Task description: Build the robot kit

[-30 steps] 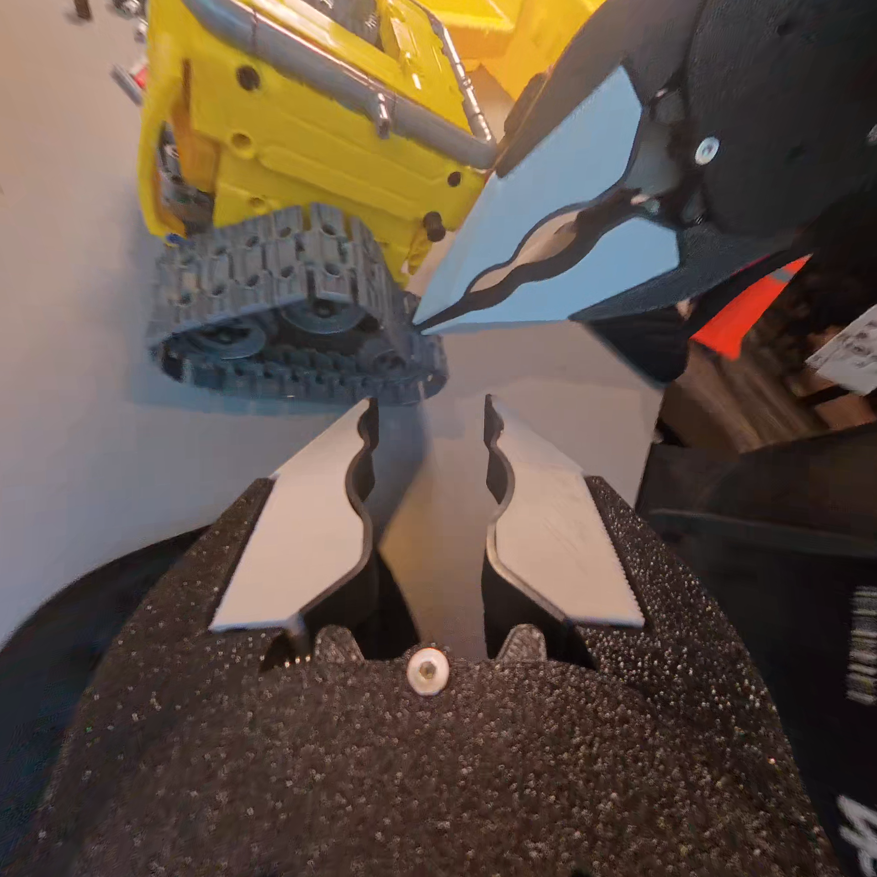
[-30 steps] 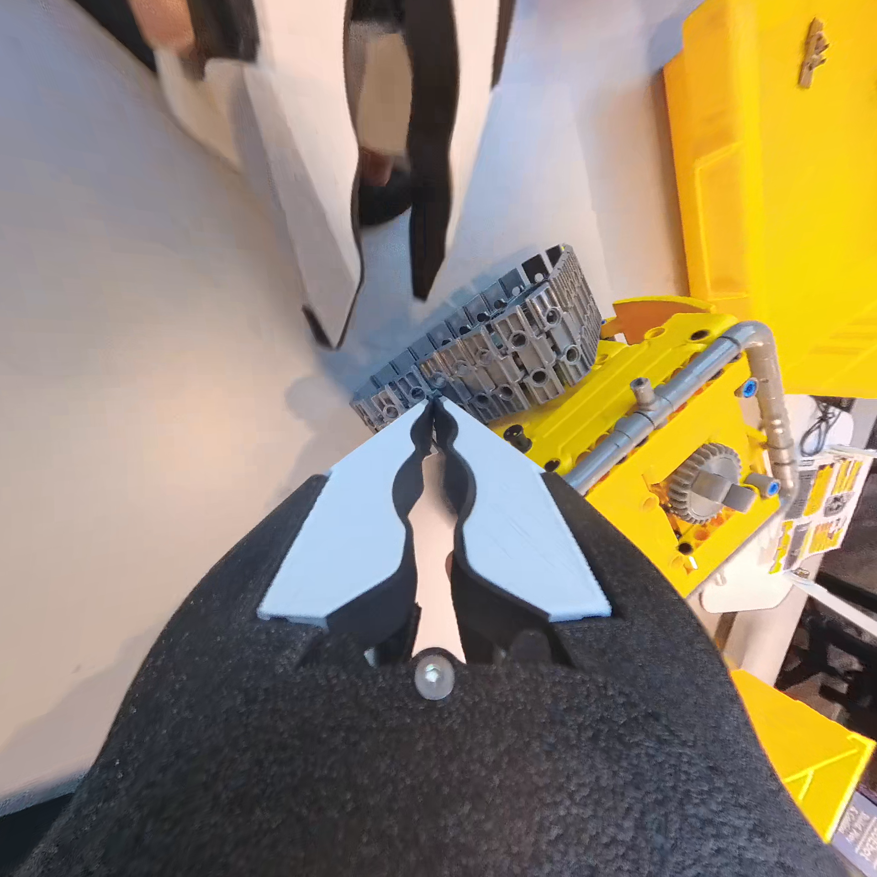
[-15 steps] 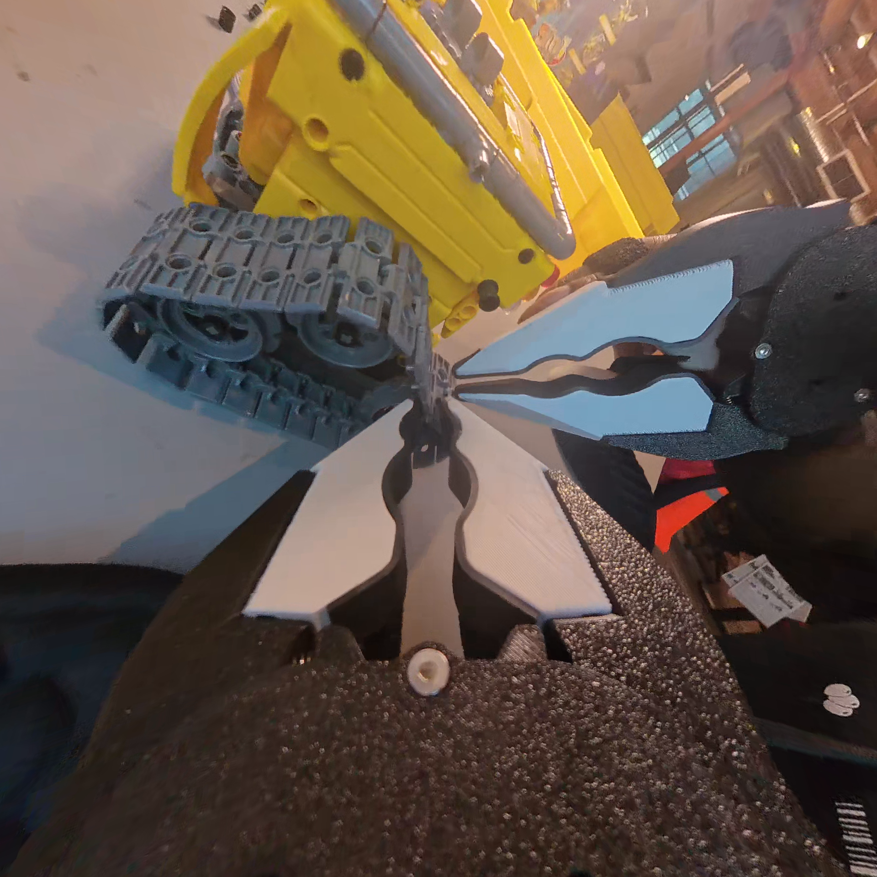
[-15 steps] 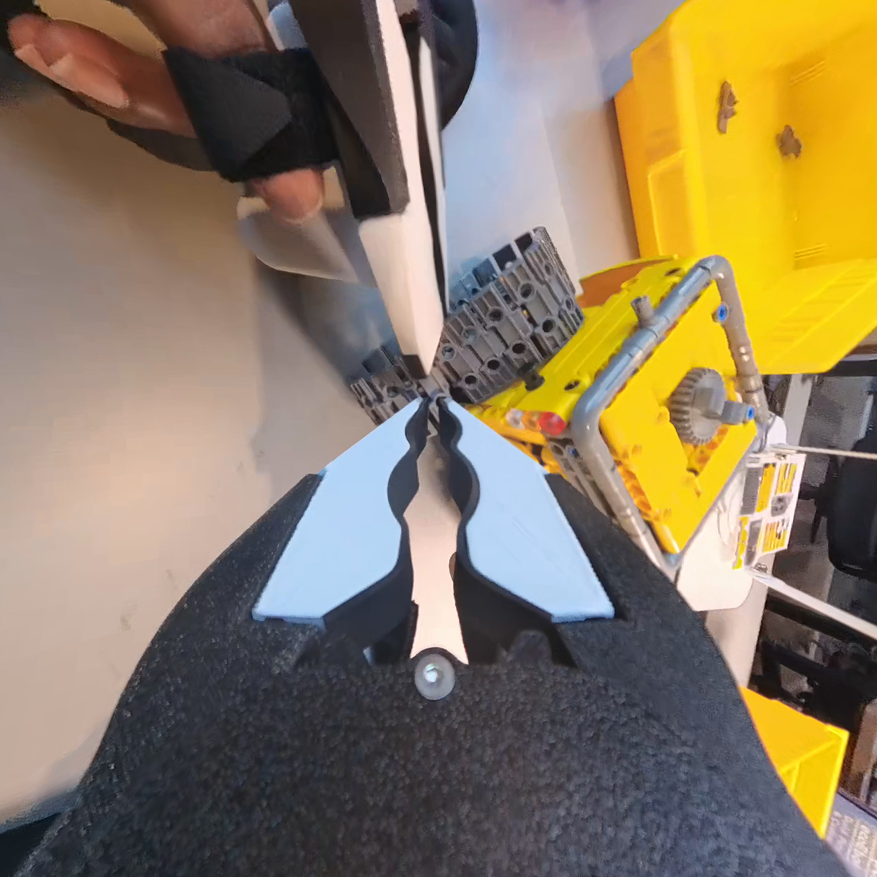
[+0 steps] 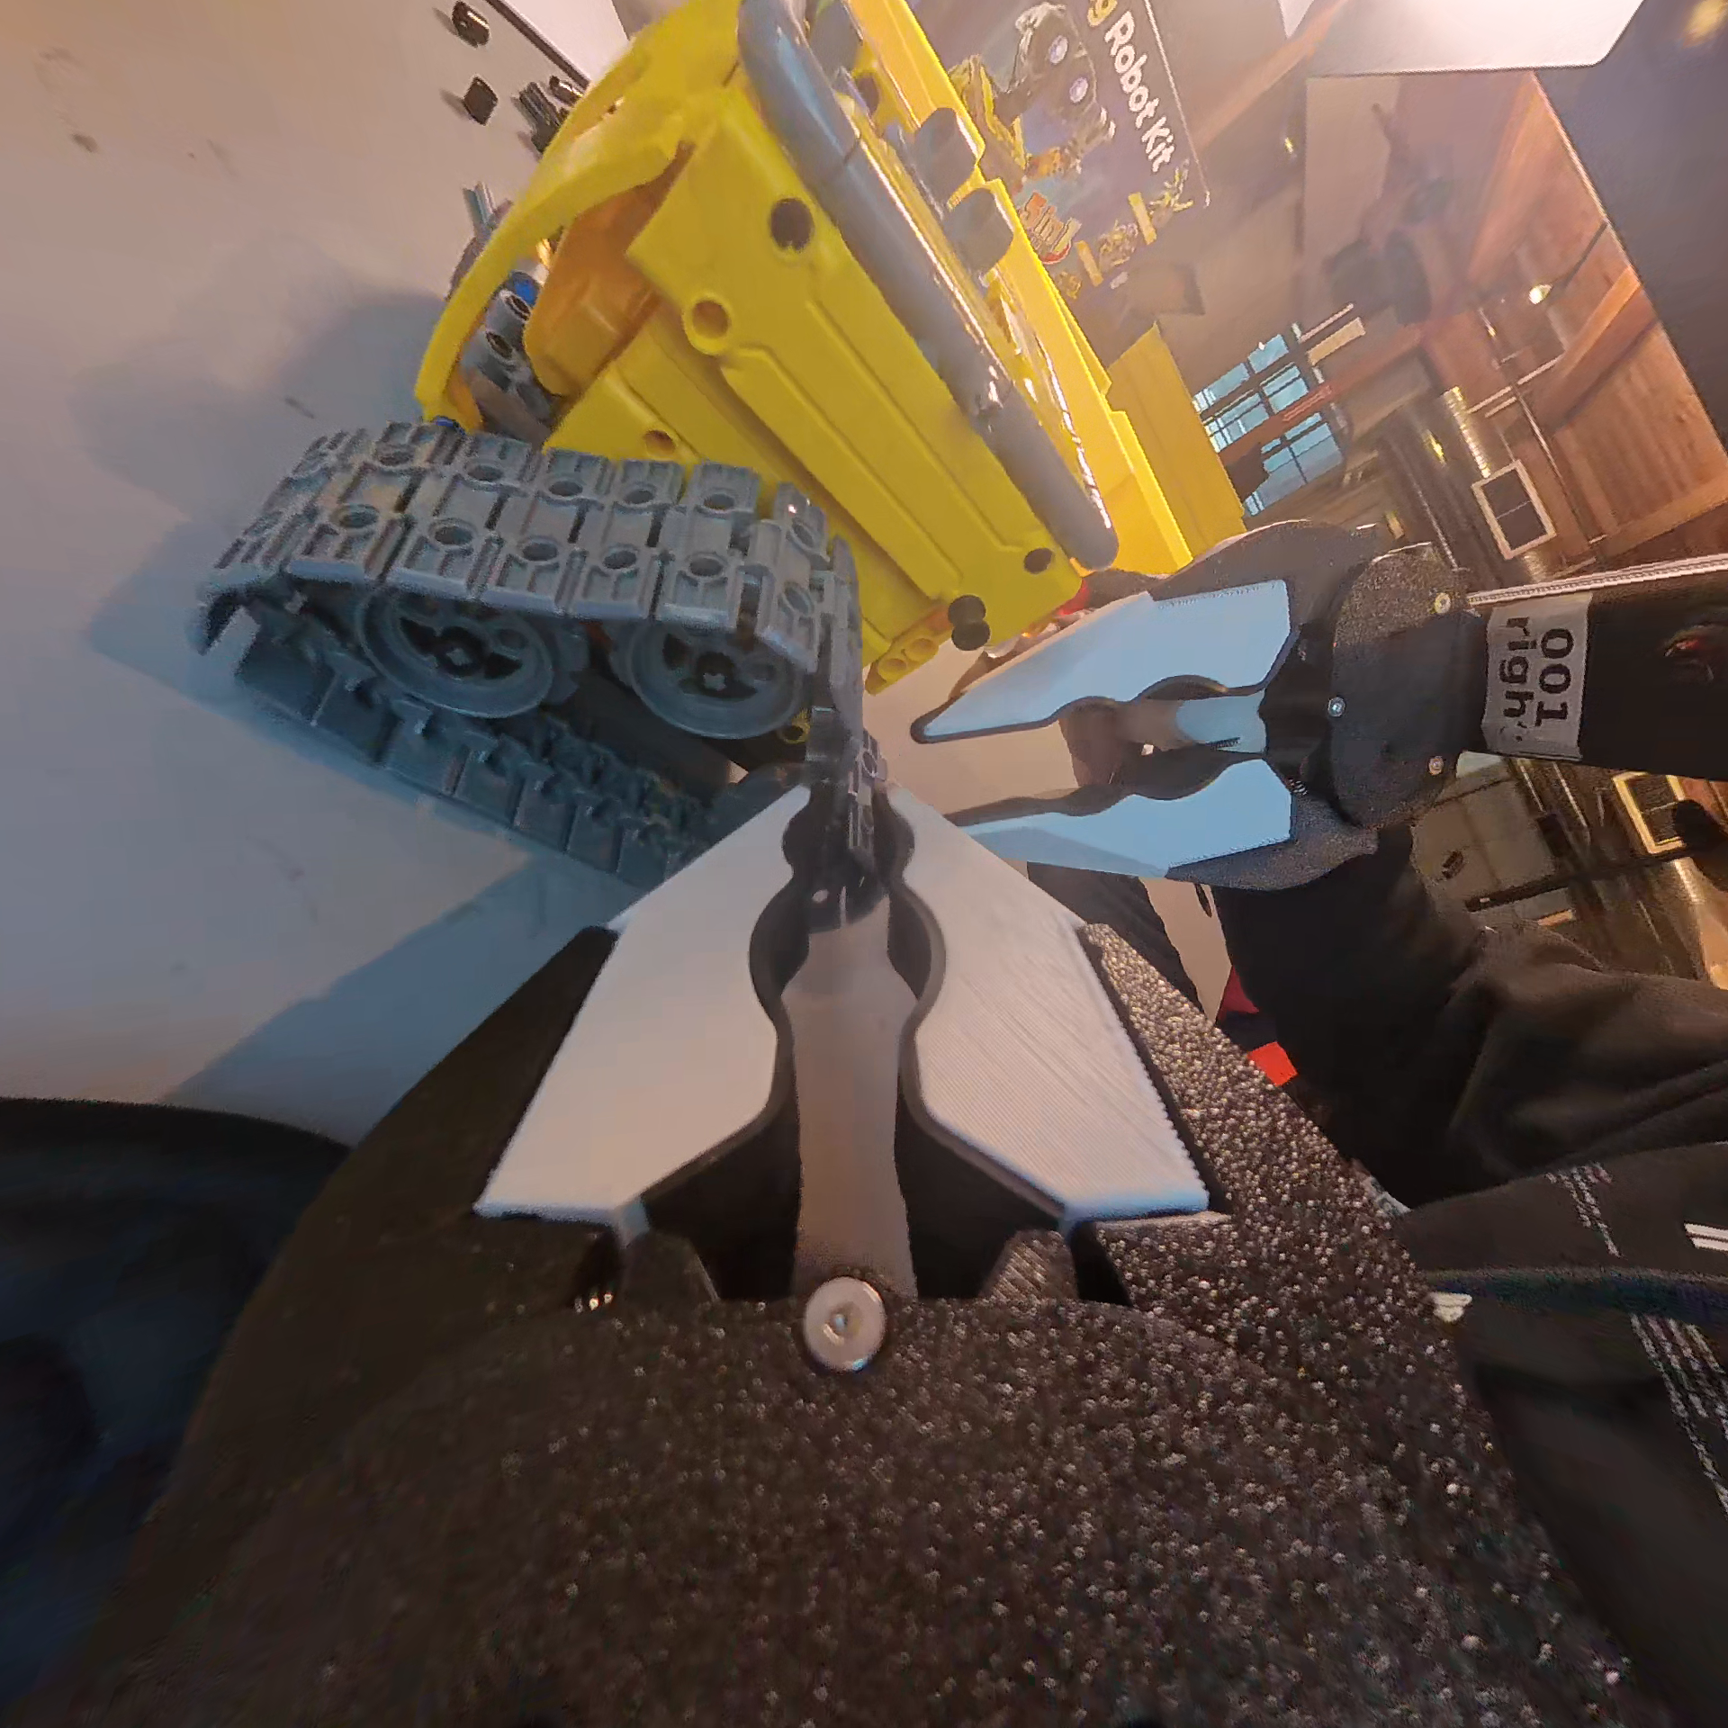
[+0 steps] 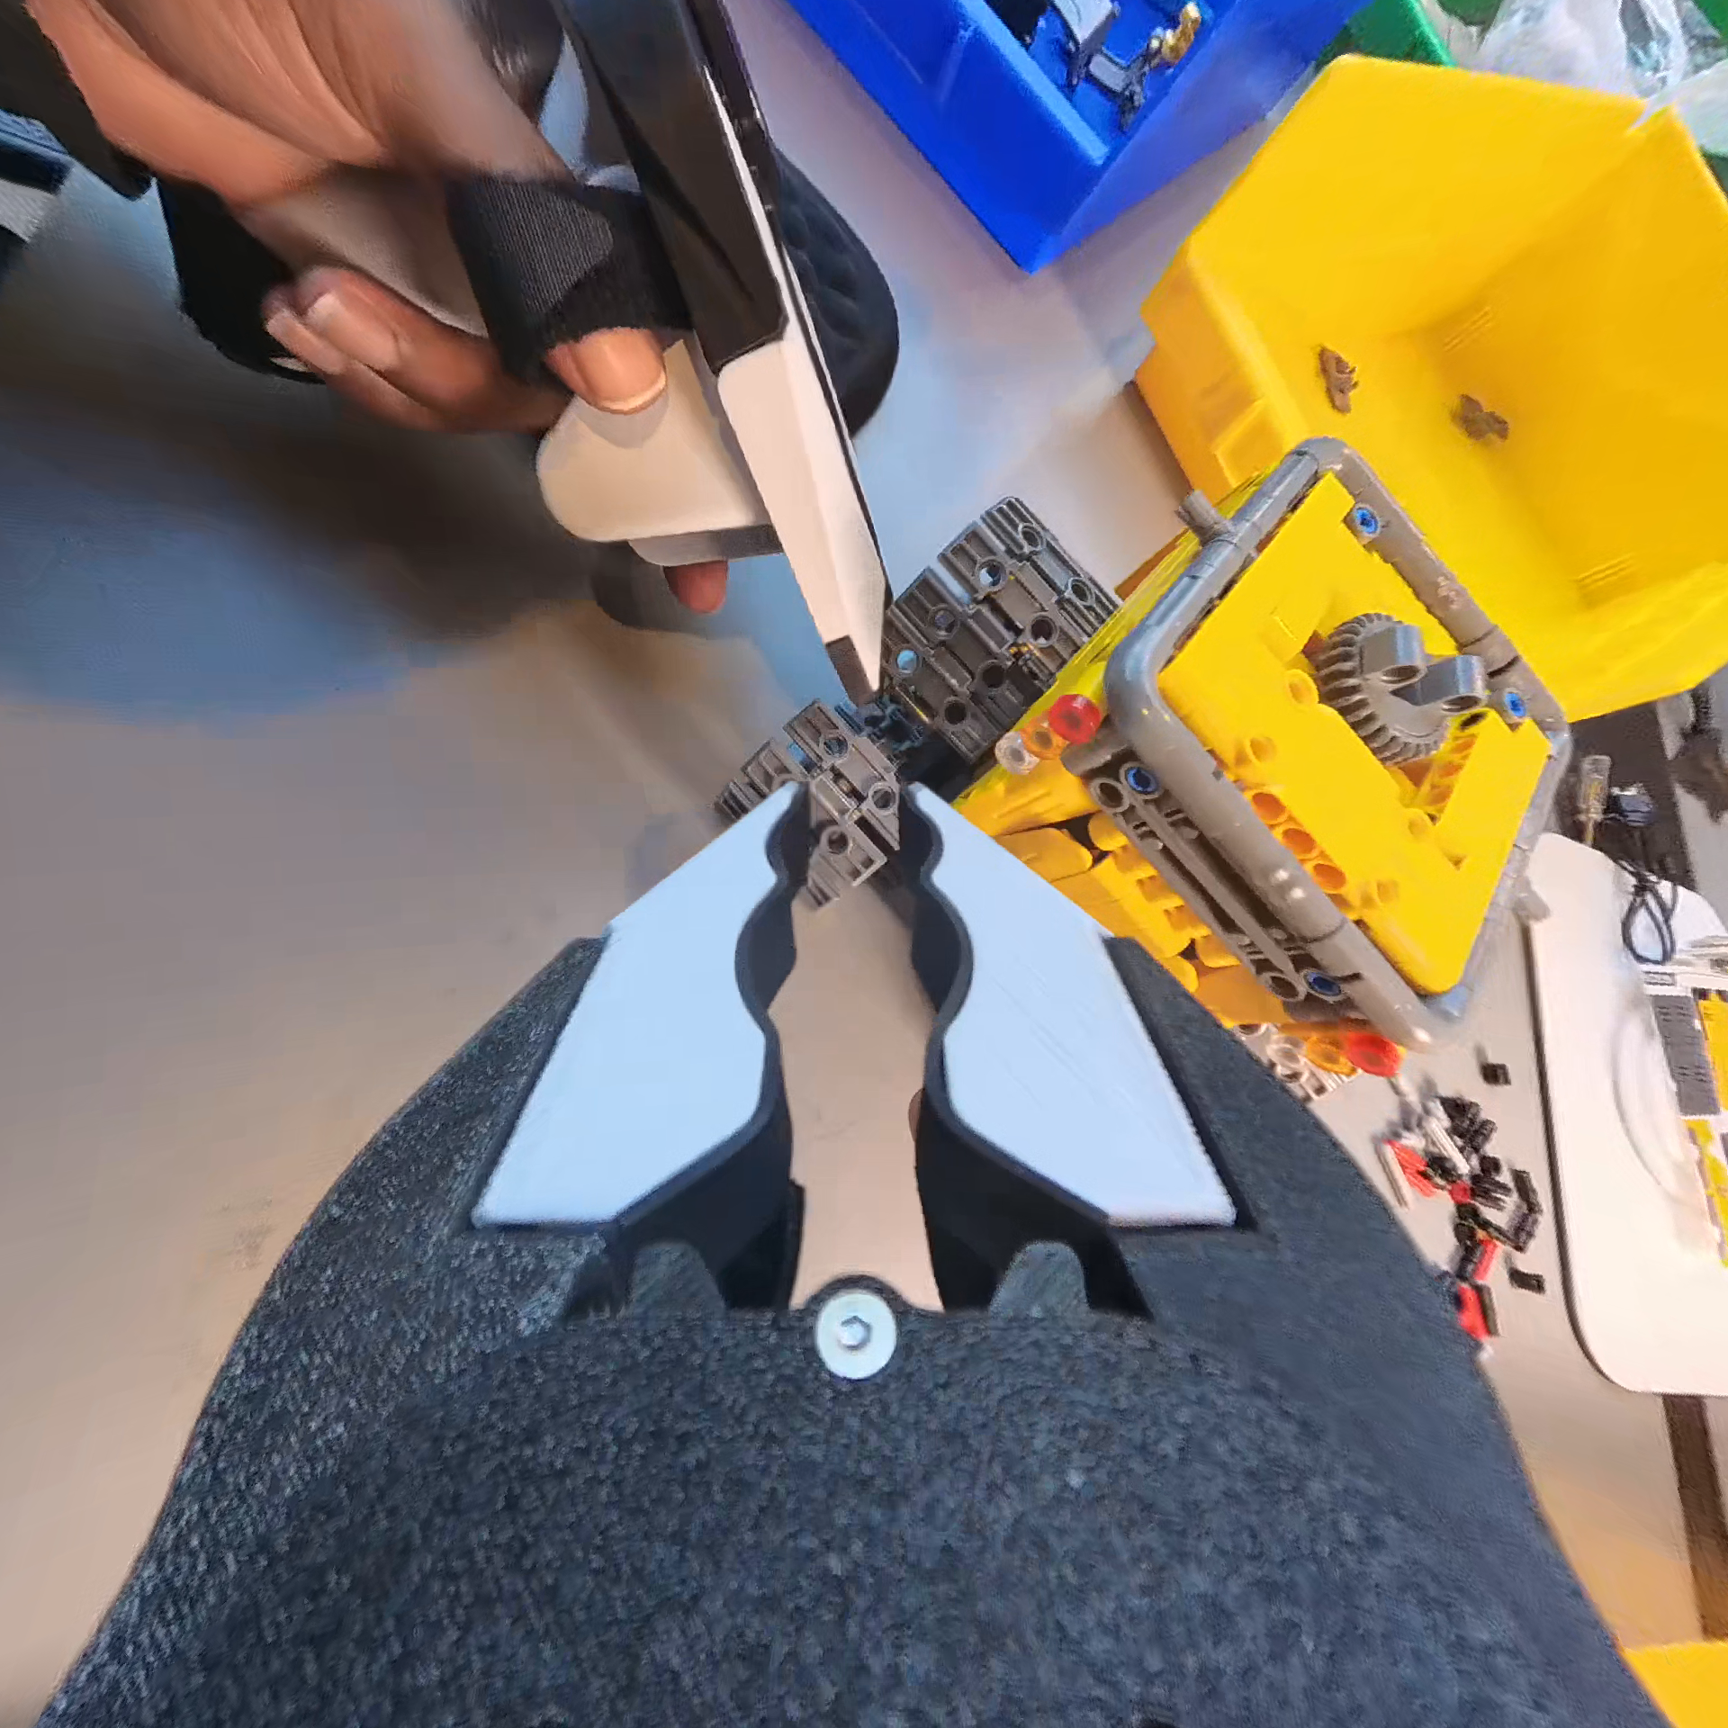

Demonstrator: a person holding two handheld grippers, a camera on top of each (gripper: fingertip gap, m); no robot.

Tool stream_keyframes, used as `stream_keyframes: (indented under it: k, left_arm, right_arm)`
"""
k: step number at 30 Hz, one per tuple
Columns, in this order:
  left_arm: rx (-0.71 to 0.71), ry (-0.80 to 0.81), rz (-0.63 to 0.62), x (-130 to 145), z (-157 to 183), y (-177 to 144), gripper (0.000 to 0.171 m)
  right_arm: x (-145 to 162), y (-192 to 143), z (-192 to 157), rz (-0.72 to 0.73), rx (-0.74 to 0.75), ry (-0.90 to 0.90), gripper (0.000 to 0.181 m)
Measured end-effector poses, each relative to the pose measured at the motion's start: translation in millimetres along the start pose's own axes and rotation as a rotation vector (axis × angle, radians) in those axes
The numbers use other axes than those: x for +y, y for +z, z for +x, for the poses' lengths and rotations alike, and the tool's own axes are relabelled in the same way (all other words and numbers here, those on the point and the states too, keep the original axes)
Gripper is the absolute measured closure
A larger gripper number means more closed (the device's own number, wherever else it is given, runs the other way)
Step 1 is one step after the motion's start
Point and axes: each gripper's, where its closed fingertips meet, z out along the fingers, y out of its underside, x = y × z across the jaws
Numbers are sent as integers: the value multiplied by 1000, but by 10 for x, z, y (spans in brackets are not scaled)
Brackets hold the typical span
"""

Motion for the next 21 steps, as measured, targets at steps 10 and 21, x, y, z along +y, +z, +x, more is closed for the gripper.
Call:
stream_keyframes:
  k: [10,21]
  left_arm:
    - [16,11,-18,58,31,-7,169]
    - [54,-32,-15,94,41,-5,166]
  right_arm:
    - [34,107,-109,-33,93,344,123]
    - [132,164,-66,47,255,536,139]
